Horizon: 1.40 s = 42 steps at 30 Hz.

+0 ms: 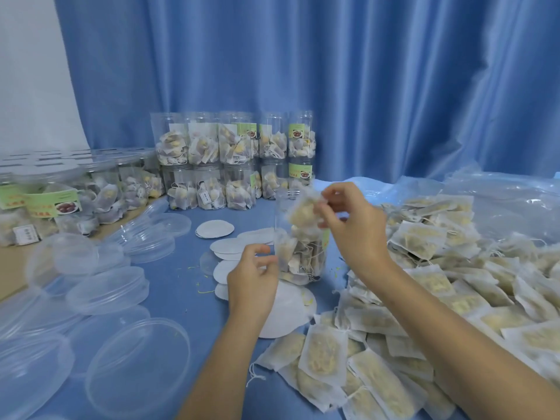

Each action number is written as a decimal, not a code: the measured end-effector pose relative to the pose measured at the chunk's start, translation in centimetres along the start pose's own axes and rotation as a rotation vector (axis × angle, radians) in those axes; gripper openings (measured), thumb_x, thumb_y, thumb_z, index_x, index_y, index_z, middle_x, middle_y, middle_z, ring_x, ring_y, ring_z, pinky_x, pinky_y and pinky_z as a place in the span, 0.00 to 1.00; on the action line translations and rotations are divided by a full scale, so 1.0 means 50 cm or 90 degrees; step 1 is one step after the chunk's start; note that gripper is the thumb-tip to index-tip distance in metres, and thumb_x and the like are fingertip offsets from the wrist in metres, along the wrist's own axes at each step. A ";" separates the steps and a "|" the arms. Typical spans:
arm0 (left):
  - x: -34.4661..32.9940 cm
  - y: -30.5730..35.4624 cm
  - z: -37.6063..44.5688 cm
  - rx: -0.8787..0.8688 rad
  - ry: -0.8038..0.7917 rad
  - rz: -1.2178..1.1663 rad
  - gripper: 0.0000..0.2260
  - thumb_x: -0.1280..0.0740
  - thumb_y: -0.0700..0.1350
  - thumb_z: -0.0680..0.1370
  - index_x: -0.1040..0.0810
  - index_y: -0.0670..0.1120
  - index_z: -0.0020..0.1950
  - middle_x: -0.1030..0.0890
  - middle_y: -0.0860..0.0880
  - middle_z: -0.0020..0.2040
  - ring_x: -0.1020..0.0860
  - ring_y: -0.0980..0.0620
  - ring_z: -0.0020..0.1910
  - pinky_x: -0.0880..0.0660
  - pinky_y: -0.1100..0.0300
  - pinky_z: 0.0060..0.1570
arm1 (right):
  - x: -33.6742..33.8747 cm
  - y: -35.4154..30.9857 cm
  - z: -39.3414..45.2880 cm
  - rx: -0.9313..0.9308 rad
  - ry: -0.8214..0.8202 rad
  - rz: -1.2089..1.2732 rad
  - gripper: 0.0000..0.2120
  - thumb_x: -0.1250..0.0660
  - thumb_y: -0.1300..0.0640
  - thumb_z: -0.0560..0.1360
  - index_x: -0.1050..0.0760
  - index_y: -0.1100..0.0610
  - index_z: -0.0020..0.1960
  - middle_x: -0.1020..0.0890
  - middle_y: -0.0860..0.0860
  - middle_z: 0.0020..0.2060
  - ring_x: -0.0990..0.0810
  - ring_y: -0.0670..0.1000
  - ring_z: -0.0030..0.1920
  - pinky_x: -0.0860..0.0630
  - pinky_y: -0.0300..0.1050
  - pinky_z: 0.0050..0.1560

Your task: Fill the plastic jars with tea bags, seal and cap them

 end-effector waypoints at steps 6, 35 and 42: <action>-0.046 0.020 0.001 0.026 -0.065 -0.030 0.10 0.35 0.39 0.75 0.29 0.54 0.47 0.20 0.48 0.53 0.20 0.42 0.50 0.24 0.45 0.53 | -0.036 -0.011 0.059 0.074 0.065 -0.191 0.06 0.35 0.60 0.76 0.21 0.53 0.51 0.17 0.47 0.44 0.20 0.51 0.45 0.32 0.39 0.41; 0.154 -0.111 0.100 0.220 0.336 0.022 0.11 0.37 0.39 0.76 0.28 0.42 0.58 0.22 0.42 0.56 0.25 0.41 0.56 0.34 0.56 0.49 | -0.304 0.105 -0.132 0.153 -0.600 -0.248 0.26 0.38 0.41 0.76 0.35 0.47 0.72 0.35 0.45 0.73 0.42 0.44 0.73 0.44 0.39 0.69; 0.124 -0.119 0.123 0.208 0.227 0.163 0.21 0.42 0.38 0.79 0.38 0.36 0.71 0.31 0.37 0.69 0.34 0.38 0.67 0.39 0.50 0.65 | -0.292 0.089 -0.117 0.236 -0.488 -0.414 0.18 0.49 0.46 0.81 0.26 0.58 0.48 0.21 0.57 0.43 0.23 0.59 0.45 0.27 0.50 0.42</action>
Point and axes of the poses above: each hand's wrist, its own z-axis towards the middle knuckle, its own x-axis out of the back of the hand, y = z × x, the point moved 8 cm from there along z, towards the middle knuckle
